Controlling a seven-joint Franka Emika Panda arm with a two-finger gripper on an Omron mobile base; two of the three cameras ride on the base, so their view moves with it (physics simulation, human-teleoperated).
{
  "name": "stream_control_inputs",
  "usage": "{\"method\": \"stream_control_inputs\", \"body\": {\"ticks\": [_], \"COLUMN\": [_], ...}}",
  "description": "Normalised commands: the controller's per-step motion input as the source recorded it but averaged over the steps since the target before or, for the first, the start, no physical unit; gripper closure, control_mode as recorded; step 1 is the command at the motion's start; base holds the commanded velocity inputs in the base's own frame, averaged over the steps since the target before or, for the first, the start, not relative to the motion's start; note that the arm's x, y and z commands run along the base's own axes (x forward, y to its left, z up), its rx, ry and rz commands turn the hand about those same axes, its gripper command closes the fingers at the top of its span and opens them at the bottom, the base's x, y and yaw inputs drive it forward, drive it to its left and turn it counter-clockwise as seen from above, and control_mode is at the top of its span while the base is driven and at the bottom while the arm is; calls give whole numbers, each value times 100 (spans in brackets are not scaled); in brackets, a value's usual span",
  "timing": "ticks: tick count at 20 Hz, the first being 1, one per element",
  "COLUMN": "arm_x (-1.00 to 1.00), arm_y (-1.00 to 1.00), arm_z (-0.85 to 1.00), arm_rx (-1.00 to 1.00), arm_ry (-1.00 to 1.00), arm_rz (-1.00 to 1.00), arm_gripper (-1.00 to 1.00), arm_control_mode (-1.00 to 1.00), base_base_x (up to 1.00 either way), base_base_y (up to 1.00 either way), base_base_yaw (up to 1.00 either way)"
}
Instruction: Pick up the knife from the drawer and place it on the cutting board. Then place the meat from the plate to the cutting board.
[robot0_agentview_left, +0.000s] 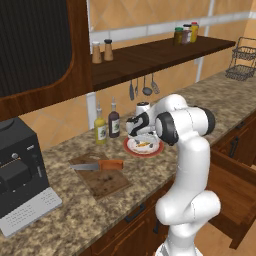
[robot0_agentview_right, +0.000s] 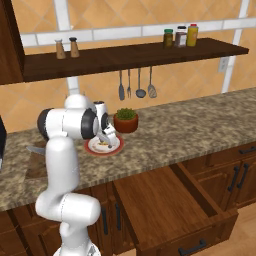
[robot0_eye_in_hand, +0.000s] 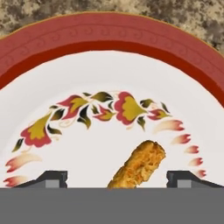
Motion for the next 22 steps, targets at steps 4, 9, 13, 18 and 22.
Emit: {"method": "stream_control_inputs", "body": {"ticks": [4,9,13,18,22], "arm_x": [-4,-7,-12,-39,-88], "arm_y": [0,-3,-7,-4,1], "arm_z": [-44,-33,-5,1,67], "arm_rx": [3,1,0,0,3], "arm_ry": [-2,0,0,-2,-12], "arm_rz": [-11,-5,-3,-1,1], "arm_gripper": [100,100,100,100,100], "arm_control_mode": [-100,-100,-100,-100,-100], "base_base_x": [0,0,0,0,0], "base_base_y": [0,0,0,0,0], "base_base_yaw": [0,0,0,0,0]}}
